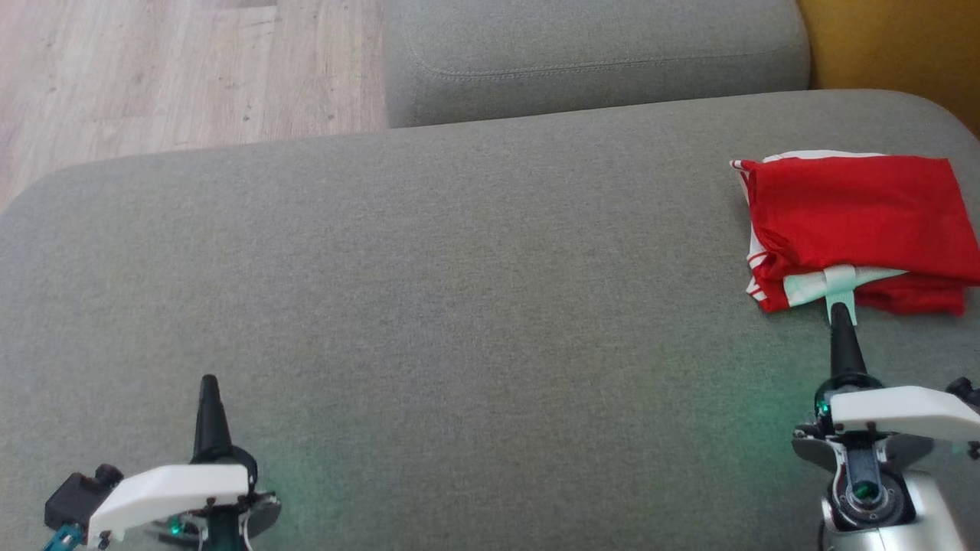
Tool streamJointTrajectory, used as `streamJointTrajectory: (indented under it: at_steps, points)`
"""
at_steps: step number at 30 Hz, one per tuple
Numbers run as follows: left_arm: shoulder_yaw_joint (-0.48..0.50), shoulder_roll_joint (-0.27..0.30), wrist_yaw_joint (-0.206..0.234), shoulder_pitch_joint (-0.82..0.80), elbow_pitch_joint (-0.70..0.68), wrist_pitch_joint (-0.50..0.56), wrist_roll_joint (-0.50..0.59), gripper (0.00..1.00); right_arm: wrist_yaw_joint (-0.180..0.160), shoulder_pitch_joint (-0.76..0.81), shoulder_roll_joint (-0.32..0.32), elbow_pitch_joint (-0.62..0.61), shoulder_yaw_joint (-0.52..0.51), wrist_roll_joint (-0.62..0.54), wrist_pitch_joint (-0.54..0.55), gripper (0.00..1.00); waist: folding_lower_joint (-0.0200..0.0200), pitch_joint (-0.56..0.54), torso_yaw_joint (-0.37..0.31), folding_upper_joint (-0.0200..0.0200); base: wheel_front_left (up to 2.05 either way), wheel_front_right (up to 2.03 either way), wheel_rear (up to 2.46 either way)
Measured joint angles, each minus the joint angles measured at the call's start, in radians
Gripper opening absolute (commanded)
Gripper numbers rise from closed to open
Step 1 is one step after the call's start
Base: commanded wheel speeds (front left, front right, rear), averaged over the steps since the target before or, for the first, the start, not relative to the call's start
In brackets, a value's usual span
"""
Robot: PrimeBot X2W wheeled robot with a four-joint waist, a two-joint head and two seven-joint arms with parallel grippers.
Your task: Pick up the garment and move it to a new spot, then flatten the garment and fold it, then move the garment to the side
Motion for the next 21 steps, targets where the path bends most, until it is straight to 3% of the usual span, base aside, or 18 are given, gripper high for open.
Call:
streamJointTrajectory:
  at_steps: [21]
  points:
    - [0.035,0.0,0.0,-0.015,-0.002,0.062,-0.201,0.0,0.0,0.022,0.0,-0.039,-0.029,0.232,0.058,0.0,0.0,-0.006,0.007,0.0,0.0,0.0,0.0]
